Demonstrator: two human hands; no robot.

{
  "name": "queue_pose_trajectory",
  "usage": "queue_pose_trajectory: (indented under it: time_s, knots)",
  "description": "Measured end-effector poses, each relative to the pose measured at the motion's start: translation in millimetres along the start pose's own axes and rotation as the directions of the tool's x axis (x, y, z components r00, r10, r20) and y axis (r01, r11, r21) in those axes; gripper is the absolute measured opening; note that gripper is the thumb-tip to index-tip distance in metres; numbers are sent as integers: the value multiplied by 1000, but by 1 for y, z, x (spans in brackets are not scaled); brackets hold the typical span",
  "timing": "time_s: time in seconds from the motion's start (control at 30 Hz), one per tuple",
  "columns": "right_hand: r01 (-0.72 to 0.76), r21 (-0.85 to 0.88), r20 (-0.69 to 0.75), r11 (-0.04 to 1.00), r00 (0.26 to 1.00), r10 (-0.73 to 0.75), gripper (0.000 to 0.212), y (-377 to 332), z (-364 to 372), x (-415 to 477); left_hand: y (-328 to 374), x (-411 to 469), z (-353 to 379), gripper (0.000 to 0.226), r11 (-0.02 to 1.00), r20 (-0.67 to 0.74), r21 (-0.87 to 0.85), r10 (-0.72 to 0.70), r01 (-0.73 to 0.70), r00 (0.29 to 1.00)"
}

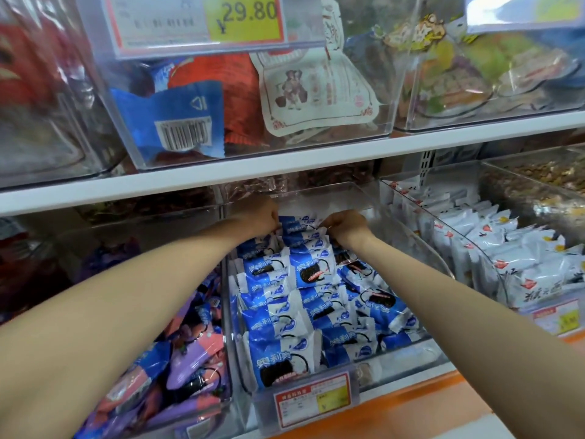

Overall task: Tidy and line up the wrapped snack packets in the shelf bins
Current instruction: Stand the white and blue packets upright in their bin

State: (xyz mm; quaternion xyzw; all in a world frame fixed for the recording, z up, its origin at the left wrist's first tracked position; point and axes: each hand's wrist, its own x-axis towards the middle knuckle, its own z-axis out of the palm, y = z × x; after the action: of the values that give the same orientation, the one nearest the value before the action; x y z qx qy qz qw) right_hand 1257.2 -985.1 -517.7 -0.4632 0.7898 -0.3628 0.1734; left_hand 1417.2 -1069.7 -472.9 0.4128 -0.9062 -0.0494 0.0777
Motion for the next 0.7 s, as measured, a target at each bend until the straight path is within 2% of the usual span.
queue_pose_trajectory:
  time_s: [0.13, 0.3, 0.5, 0.7]
  knots:
    - [16, 43, -15, 999, 1000, -15, 28, 1, 4, 1, -3, -2, -5, 17, 999, 8, 37, 18, -18, 1000]
    - [-65, 126, -17, 990, 998, 67, 26, 8, 7, 4, -2, -5, -6, 19, 999, 3, 33, 14, -14, 1000]
    - [-27, 125, -47, 992, 998, 33, 28, 7, 11, 3, -1, -7, -6, 19, 999, 7, -1, 37, -37, 999]
    - [-35, 36, -29, 999, 999, 36, 27, 6, 6, 1, -1, -6, -4, 16, 998, -7, 58, 28, -27, 1000]
